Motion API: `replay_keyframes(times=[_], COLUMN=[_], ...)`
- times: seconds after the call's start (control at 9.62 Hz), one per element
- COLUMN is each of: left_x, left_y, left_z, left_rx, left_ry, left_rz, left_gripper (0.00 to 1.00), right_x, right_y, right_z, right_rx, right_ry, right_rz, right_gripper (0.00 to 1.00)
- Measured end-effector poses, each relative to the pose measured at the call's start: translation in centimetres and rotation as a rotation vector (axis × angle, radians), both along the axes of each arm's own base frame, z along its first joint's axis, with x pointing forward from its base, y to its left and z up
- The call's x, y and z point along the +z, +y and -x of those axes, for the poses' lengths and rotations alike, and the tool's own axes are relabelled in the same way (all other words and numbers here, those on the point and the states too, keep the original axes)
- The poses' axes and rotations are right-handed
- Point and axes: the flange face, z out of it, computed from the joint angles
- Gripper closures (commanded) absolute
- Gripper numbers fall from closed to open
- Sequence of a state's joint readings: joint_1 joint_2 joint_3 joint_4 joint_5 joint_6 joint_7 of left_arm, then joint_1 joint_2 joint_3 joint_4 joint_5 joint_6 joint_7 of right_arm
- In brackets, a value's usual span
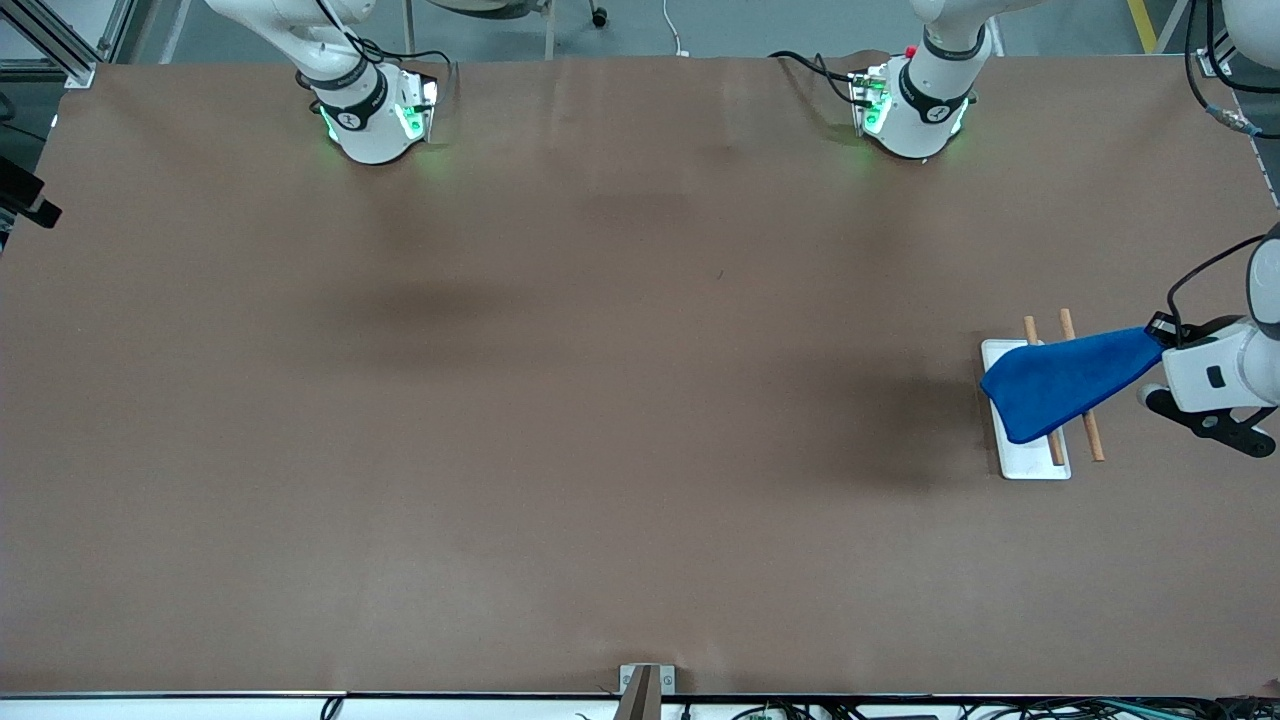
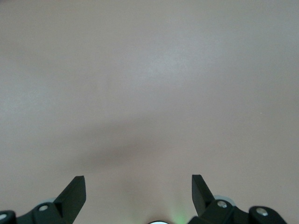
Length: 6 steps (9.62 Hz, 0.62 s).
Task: Right arm passes towel to left arm to hang
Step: 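Lower the towel over the wooden dowels with the left gripper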
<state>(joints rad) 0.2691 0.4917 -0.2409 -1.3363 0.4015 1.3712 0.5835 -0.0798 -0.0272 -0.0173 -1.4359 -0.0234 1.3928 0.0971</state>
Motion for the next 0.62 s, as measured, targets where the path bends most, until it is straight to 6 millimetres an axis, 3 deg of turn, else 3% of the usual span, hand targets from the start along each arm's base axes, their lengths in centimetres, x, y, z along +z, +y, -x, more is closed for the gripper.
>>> replay_keyframes(times=[0.21, 0.62], left_x=[-2.2, -4.9], left_y=[1.2, 4.3], left_z=[-1.1, -2.5], left_rx=[-0.104, -0.143], left_ry=[0.011, -0.047], left_rz=[-0.005, 0.008], left_gripper=[1.0, 0.99], right_x=[-2.2, -1.5], right_y=[1.1, -1.4], right_z=[-0.8, 0.1], right_rx=[0.019, 0.001], right_ry=[0.008, -0.001], right_rz=[0.002, -0.001], right_gripper=[0.0, 0.0])
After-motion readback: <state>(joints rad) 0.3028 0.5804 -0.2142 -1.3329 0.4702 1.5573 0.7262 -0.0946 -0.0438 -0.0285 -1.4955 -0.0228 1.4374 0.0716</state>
